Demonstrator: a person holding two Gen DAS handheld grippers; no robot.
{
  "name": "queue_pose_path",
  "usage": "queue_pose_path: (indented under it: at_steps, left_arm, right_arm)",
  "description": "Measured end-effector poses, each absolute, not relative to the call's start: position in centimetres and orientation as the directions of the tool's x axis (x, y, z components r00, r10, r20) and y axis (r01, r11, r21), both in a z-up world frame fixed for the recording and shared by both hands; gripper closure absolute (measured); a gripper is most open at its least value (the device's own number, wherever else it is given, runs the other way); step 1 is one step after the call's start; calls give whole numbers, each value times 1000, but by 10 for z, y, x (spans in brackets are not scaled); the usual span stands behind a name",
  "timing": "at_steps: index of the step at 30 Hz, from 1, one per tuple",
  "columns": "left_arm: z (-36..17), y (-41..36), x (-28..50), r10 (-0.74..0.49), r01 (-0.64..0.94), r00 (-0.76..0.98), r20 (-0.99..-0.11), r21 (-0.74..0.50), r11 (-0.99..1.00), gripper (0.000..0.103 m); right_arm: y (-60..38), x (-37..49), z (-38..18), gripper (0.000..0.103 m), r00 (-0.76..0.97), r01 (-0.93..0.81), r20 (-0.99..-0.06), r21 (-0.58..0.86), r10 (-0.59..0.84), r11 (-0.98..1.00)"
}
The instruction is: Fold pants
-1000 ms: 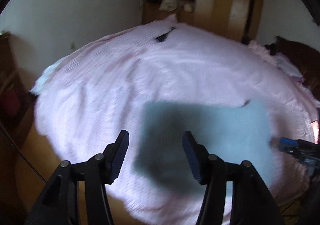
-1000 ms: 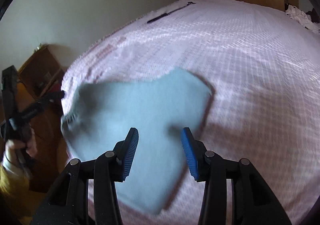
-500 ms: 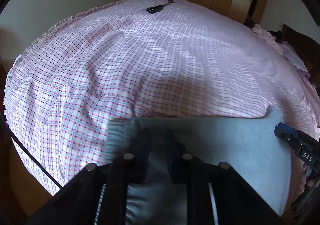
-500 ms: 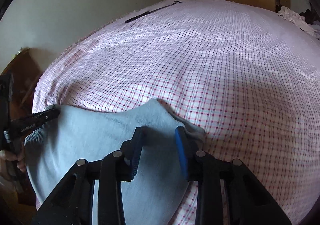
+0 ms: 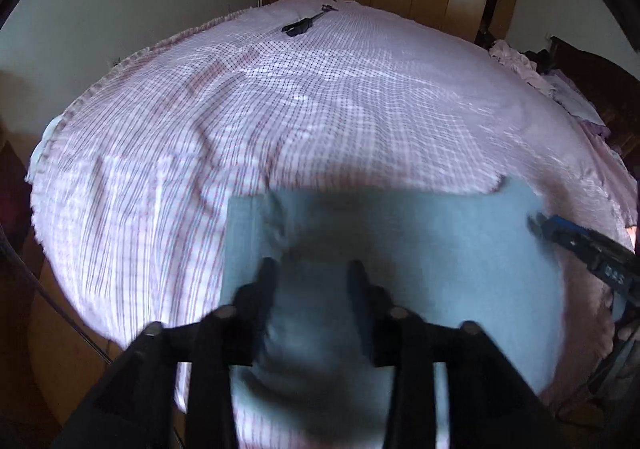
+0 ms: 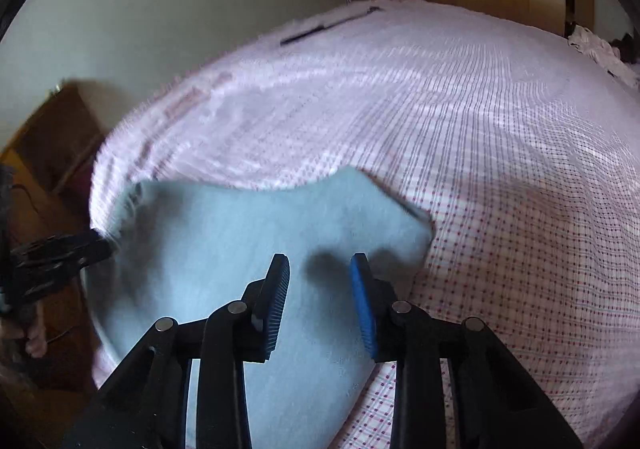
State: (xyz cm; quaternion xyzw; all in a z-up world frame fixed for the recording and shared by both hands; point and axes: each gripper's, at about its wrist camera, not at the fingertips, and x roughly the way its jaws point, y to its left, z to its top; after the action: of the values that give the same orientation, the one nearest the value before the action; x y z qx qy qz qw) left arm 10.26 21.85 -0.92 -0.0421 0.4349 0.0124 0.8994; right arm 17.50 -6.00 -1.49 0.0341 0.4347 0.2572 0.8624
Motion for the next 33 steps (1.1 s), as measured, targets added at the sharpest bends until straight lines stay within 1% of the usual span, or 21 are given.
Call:
queue_pose_path:
  at_steps: [1, 4, 6, 7, 9, 10, 12, 14, 16, 18, 22, 24, 28, 30, 33]
  left_arm:
    - [-10, 218, 93, -19, -61, 621, -784, -72, 995, 55]
    - [-19, 216, 73, -5, -70, 594, -804, -58, 996, 56]
    - [-31, 222, 66, 29, -89, 569, -822, -27, 996, 74]
    - [-37, 226, 64, 41, -102, 555, -831, -19, 995, 78]
    - [-47, 236, 59, 29, -121, 533, -845, -42, 992, 85]
    - [-50, 241, 57, 11, -131, 528, -849, -68, 989, 86]
    - [-46, 244, 54, -2, -134, 536, -844, -88, 987, 86]
    - [-37, 240, 52, 2, -117, 554, -833, -75, 990, 85]
    - [-28, 235, 48, 0, -102, 567, -824, -71, 992, 81]
    - [-20, 229, 45, -20, -86, 581, -813, -85, 993, 73]
    - [-12, 212, 38, -54, -55, 596, -801, -108, 993, 66]
    - [-13, 201, 41, -61, -34, 593, -803, -101, 994, 64]
    - [-20, 186, 46, -76, -11, 579, -812, -102, 995, 64]
    - [-28, 182, 51, -60, -21, 563, -824, -86, 996, 64]
    - [-41, 182, 54, -44, -50, 538, -842, -84, 995, 62]
  right_arm:
    - [-58, 179, -20, 78, 481, -402, -748, 275, 457, 873]
    - [-58, 191, -31, 78, 470, -370, -759, 294, 451, 881]
    - [-61, 195, -35, 78, 465, -364, -754, 315, 464, 876]
    - [-62, 195, -36, 78, 462, -361, -751, 326, 471, 874]
    - [-67, 194, -32, 78, 459, -344, -748, 348, 480, 872]
    - [-71, 191, -29, 78, 460, -328, -745, 363, 483, 872]
    - [-81, 186, -23, 78, 455, -303, -736, 402, 502, 864]
    - [-93, 179, -20, 77, 440, -282, -723, 453, 533, 846]
    - [-106, 169, -18, 71, 429, -254, -712, 496, 557, 830]
    - [-119, 157, -17, 67, 422, -225, -699, 536, 577, 814]
    - [-137, 133, -28, 61, 400, -180, -679, 600, 615, 779]
    - [-138, 130, -38, 60, 386, -172, -683, 606, 619, 776]
    - [-136, 133, -66, 60, 334, -116, -688, 649, 645, 752]
    - [-135, 133, -77, 60, 312, -112, -683, 664, 661, 739]
    - [-139, 130, -80, 60, 296, -103, -623, 733, 724, 673]
